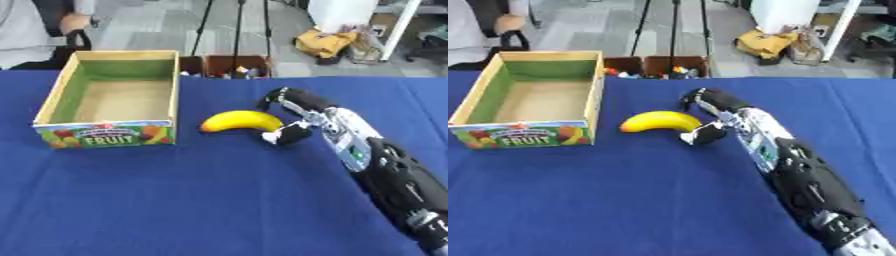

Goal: Pick up objects on the table and place them in the box.

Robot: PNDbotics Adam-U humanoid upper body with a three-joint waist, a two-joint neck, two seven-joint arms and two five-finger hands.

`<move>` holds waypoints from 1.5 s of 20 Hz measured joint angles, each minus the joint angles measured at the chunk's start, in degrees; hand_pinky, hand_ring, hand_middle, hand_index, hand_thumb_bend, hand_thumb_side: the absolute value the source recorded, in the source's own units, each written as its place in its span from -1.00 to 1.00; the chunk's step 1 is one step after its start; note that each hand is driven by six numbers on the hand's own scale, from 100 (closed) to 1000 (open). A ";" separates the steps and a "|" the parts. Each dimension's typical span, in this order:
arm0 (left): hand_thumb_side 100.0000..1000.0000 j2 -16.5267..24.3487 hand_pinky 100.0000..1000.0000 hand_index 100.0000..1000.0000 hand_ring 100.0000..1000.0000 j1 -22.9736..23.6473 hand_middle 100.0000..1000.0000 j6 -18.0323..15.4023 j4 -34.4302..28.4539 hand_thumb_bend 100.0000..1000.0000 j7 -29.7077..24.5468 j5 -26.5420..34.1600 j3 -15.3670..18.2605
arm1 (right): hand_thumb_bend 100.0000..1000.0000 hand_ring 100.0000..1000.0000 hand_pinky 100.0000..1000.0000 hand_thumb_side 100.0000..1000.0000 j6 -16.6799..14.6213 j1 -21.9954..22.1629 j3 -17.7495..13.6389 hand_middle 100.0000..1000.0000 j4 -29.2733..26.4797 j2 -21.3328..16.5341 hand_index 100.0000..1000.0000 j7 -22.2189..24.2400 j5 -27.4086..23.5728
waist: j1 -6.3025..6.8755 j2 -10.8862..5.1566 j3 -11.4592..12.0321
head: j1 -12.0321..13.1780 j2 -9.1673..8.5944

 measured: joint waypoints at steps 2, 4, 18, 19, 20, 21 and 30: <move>0.89 0.00 -0.02 0.70 0.18 0.00 0.35 0.00 0.00 -1.00 0.00 0.00 0.00 | -0.46 0.77 0.61 -0.32 -0.17 0.01 0.03 0.18 -0.15 0.00 0.52 -0.04 -0.21 | 0.00 0.00 0.00 | 0.01 0.00; 0.88 0.00 -0.02 0.70 0.18 -0.01 0.35 0.01 0.00 -1.00 -0.01 0.00 0.00 | -0.50 0.77 0.61 -0.32 -0.34 0.01 0.27 0.18 -0.79 0.00 0.51 0.04 -0.71 | 0.00 0.00 0.00 | 0.02 0.00; 0.87 -0.02 -0.04 0.70 0.18 -0.37 0.34 0.11 0.00 -1.00 -0.11 0.00 -0.01 | -0.58 0.73 0.58 -0.39 -0.15 0.01 0.73 0.15 -1.32 0.06 0.48 1.06 -0.84 | -0.15 0.15 0.89 | -0.53 -1.24; 0.87 -0.03 -0.04 0.70 0.18 -0.39 0.34 0.11 0.00 -1.00 -0.11 0.00 -0.01 | -0.58 0.73 0.58 -0.39 -0.18 0.01 0.73 0.15 -1.21 0.07 0.47 1.03 -0.73 | -0.16 0.21 1.01 | -0.62 -1.43; 0.87 -0.03 -0.04 0.70 0.18 -0.39 0.34 0.11 0.00 -1.00 -0.11 0.00 -0.01 | -0.59 0.73 0.57 -0.40 -0.24 0.01 0.74 0.14 -1.11 0.10 0.46 0.97 -0.59 | -0.17 0.30 1.10 | -0.72 -1.47; 0.87 -0.03 -0.04 0.70 0.18 -0.39 0.34 0.11 0.00 -1.00 -0.11 0.00 -0.01 | -0.60 0.72 0.56 -0.40 -0.29 0.01 0.74 0.14 -1.02 0.14 0.46 0.91 -0.45 | -0.18 0.35 1.11 | -0.80 -1.47; 0.86 -0.04 -0.04 0.70 0.17 -0.42 0.34 0.20 0.00 -1.00 -0.05 0.00 -0.01 | -0.64 0.67 0.51 -0.40 -0.45 0.01 0.78 0.04 -0.97 0.24 0.39 -0.22 -0.03 | -0.24 0.39 1.15 | -1.02 -1.46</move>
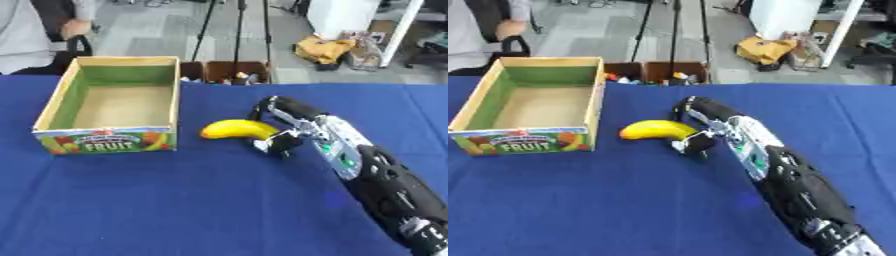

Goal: Pick up objects on the table and place them in the box.

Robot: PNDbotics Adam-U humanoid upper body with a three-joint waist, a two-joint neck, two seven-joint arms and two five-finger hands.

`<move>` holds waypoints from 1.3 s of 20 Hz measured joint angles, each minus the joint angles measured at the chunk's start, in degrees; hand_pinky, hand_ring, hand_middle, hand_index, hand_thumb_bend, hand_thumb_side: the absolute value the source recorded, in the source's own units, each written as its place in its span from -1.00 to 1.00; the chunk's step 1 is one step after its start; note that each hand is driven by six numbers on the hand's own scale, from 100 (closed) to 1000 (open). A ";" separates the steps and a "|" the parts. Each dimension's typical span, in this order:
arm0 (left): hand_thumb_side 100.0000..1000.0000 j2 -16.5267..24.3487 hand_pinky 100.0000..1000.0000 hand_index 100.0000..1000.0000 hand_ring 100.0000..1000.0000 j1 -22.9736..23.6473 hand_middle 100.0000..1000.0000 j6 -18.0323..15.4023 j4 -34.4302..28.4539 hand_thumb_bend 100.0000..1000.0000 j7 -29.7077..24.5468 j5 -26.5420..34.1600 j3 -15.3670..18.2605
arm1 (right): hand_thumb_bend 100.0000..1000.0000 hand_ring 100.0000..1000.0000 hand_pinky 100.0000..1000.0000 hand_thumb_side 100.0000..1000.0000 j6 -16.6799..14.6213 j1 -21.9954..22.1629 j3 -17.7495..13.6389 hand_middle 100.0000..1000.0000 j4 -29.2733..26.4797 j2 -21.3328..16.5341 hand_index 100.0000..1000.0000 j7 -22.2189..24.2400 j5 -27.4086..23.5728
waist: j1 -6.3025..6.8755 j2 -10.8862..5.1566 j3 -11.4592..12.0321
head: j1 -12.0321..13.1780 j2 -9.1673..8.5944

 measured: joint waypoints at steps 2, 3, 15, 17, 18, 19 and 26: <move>0.86 0.00 -0.05 0.70 0.17 0.00 0.34 0.03 0.00 -1.00 0.03 0.00 0.00 | -0.63 0.66 0.50 -0.41 0.08 0.00 0.00 0.02 0.00 0.00 0.38 -0.43 0.00 | 0.00 0.00 0.00 | 0.00 0.03; 0.86 0.00 -0.05 0.70 0.17 0.00 0.34 0.05 0.00 -1.00 0.03 0.00 0.00 | -0.64 0.65 0.50 -0.42 0.11 0.00 0.00 0.00 0.00 0.00 0.36 -0.69 0.00 | 0.01 0.00 -0.01 | 0.00 0.04; 0.86 -0.01 -0.04 0.70 0.17 0.00 0.33 0.19 0.00 -1.00 0.04 0.00 0.00 | -0.64 0.58 0.43 -0.48 0.78 0.03 0.29 -0.13 -0.64 0.00 0.25 -3.19 -1.53 | 0.06 -0.01 -0.18 | 0.08 0.58; 0.86 -0.05 -0.04 0.70 0.16 0.00 0.33 0.20 0.00 -1.00 0.03 0.00 0.00 | -0.64 0.57 0.42 -0.50 1.03 0.03 0.31 -0.15 -1.09 -0.01 0.23 -3.53 -2.23 | 0.05 -0.03 -0.22 | 0.09 0.59; 0.86 -0.18 -0.04 0.70 0.16 0.00 0.33 0.20 0.00 -1.00 0.03 -0.01 0.00 | -0.64 0.57 0.41 -0.50 1.11 0.03 0.32 -0.16 -1.27 -0.02 0.22 -3.69 -2.60 | 0.05 -0.04 -0.24 | 0.09 0.59; 0.86 -0.28 -0.04 0.70 0.17 0.00 0.33 0.20 0.00 -1.00 0.02 -0.02 0.00 | -0.63 0.57 0.41 -0.50 1.22 0.04 0.34 -0.14 -1.53 -0.02 0.23 -3.88 -2.94 | 0.03 -0.07 -0.24 | 0.09 0.59; 0.84 -0.44 -0.04 0.70 0.16 -0.24 0.33 0.19 0.00 -1.00 0.01 -0.03 0.00 | -0.56 0.68 0.50 -0.49 1.07 0.51 1.01 0.09 -1.71 -0.08 0.43 -2.39 -2.11 | -0.31 -0.11 0.47 | -0.21 0.56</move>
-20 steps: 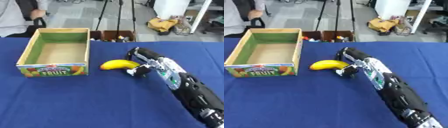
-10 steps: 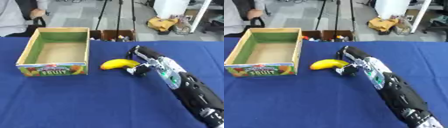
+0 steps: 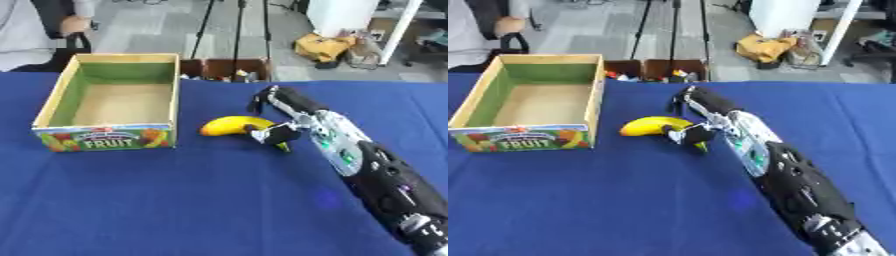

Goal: Pick up objects on the table and place them in the box.

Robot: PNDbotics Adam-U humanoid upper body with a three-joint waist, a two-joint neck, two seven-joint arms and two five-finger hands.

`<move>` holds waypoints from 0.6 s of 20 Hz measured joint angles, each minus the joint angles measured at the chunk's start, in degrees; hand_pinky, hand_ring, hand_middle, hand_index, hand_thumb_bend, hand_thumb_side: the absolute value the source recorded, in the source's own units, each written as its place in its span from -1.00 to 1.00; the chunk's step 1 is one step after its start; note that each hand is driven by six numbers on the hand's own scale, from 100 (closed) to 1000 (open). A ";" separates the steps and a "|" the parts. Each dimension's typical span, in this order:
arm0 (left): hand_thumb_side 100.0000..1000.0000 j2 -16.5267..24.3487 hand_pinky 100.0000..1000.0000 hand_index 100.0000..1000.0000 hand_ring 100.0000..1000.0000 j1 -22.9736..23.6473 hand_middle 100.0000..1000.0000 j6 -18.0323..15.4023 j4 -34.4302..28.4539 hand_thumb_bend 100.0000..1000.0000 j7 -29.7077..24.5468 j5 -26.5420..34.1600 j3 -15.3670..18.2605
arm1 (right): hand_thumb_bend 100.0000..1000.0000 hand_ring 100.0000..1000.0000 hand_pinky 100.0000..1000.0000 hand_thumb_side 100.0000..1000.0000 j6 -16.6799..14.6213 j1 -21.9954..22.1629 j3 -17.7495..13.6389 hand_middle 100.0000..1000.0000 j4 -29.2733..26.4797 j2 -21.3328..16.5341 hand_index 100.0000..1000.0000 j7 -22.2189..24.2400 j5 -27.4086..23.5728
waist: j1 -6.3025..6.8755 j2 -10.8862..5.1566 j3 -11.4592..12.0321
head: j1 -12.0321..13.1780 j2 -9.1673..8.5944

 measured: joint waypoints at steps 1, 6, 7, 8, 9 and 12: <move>0.84 0.00 -0.04 0.70 0.16 -0.15 0.32 0.00 0.00 -1.00 0.00 0.00 0.00 | -0.56 0.68 0.51 -0.49 -0.21 0.00 0.00 0.10 0.24 0.00 0.43 0.80 0.46 | -0.02 0.00 0.11 | -0.12 -0.01; 0.83 -0.01 -0.05 0.70 0.16 -0.26 0.32 -0.02 0.00 -1.00 0.04 0.00 0.01 | -0.60 0.68 0.50 -0.52 -1.13 -0.02 -0.05 0.09 0.95 0.00 0.42 3.71 2.25 | -0.20 0.05 0.50 | -0.44 -0.13; 0.83 -0.01 -0.06 0.70 0.15 -0.33 0.32 -0.02 0.00 -1.00 0.04 0.00 0.01 | -0.62 0.67 0.49 -0.52 -1.20 -0.03 -0.11 0.08 0.95 0.00 0.41 3.87 2.39 | -0.32 0.07 0.59 | -0.54 -0.26; 0.83 -0.01 -0.06 0.70 0.15 -0.46 0.32 -0.02 0.00 -1.00 0.05 0.00 0.01 | -0.63 0.66 0.48 -0.51 -1.25 -0.05 -0.25 0.06 0.96 0.00 0.40 3.92 2.55 | -0.37 0.11 0.74 | -0.66 -0.44; 0.83 -0.01 -0.06 0.70 0.15 -0.59 0.31 -0.02 0.00 -1.00 0.06 0.00 0.01 | -0.65 0.65 0.47 -0.51 -1.27 -0.08 -0.38 0.02 0.96 0.00 0.37 3.91 2.69 | -0.38 0.15 0.87 | -0.75 -0.54; 0.83 -0.02 -0.07 0.70 0.14 -0.66 0.31 -0.02 0.00 -1.00 0.16 0.00 0.01 | -0.69 0.62 0.44 -0.52 -1.31 -0.12 -0.45 -0.03 0.97 -0.01 0.32 3.28 2.75 | -0.38 0.37 1.05 | -0.96 -0.56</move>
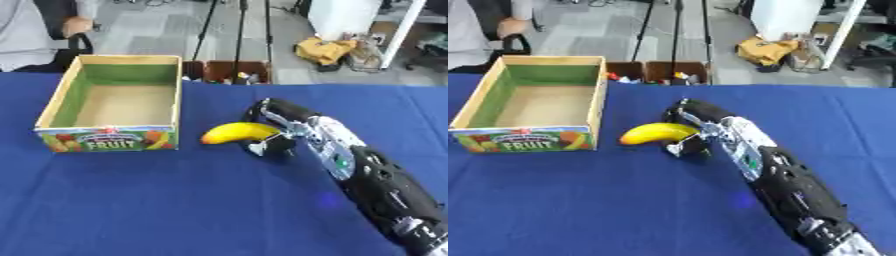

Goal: Pick up objects on the table and place them in the box.

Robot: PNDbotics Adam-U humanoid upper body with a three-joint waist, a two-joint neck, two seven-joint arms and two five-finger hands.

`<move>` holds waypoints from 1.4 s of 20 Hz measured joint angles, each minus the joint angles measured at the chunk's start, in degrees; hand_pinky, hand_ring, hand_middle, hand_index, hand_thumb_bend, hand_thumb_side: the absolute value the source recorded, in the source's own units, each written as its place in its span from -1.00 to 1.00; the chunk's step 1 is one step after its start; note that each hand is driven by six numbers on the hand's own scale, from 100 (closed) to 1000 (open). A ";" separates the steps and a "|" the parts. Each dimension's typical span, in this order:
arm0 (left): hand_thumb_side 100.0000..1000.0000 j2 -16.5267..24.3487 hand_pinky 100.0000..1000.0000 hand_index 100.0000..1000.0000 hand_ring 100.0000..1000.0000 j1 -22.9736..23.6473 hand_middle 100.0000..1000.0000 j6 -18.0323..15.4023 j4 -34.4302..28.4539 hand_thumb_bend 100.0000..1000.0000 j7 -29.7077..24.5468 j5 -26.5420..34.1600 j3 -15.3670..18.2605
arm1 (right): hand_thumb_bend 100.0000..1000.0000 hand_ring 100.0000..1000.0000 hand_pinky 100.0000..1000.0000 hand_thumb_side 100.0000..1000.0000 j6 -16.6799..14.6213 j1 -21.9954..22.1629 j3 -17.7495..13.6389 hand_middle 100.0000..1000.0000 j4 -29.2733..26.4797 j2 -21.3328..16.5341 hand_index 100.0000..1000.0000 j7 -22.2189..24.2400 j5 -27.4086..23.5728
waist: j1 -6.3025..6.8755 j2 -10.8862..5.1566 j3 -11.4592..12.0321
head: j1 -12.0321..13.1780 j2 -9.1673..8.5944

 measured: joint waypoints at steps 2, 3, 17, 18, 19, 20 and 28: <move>0.83 0.00 -0.07 0.70 0.14 -0.01 0.31 0.04 0.00 -1.00 0.06 0.00 0.00 | -0.70 0.60 0.42 -0.53 0.06 0.00 -0.03 -0.07 0.00 0.00 0.28 -0.76 0.00 | 0.00 0.08 0.06 | -0.06 0.00; 0.83 0.00 -0.07 0.70 0.14 -0.01 0.31 0.07 0.00 -1.00 0.09 0.00 0.00 | -0.70 0.59 0.40 -0.54 0.09 0.00 -0.03 -0.10 0.00 0.00 0.26 -1.16 0.00 | 0.00 0.09 0.06 | -0.07 0.00; 0.82 -0.01 -0.08 0.70 0.14 0.24 0.30 0.23 0.00 -1.00 0.24 -0.07 0.01 | -0.78 0.55 0.36 -0.53 0.54 0.06 0.35 -0.17 -0.77 -0.15 0.18 -4.55 -1.20 | 0.03 0.02 -0.64 | 0.24 0.39; 0.82 -0.01 -0.08 0.70 0.14 0.36 0.30 0.24 0.00 -1.00 0.24 -0.08 0.01 | -0.81 0.55 0.36 -0.50 0.56 0.06 0.44 -0.17 -0.97 -0.21 0.17 -4.67 -1.40 | 0.03 -0.09 -0.68 | 0.26 0.55; 0.82 -0.01 -0.08 0.70 0.14 0.47 0.30 0.24 0.00 -1.00 0.23 -0.08 0.01 | -0.79 0.55 0.36 -0.54 0.61 0.06 0.45 -0.18 -1.22 -0.29 0.16 -4.81 -1.61 | 0.03 -0.19 -0.72 | 0.27 0.59; 0.82 -0.01 -0.08 0.70 0.14 0.50 0.30 0.25 0.00 -1.00 0.23 -0.09 0.01 | -0.79 0.55 0.35 -0.54 0.66 0.06 0.46 -0.19 -1.44 -0.43 0.16 -4.97 -1.79 | 0.03 -0.33 -0.79 | 0.28 0.60; 0.82 -0.01 -0.07 0.70 0.14 0.69 0.30 0.35 0.00 -1.00 0.13 -0.17 0.02 | -0.82 0.54 0.34 -0.56 1.49 0.05 0.47 -0.24 -3.19 -1.14 0.11 -5.78 -4.55 | 0.05 -1.16 -1.22 | 0.52 1.05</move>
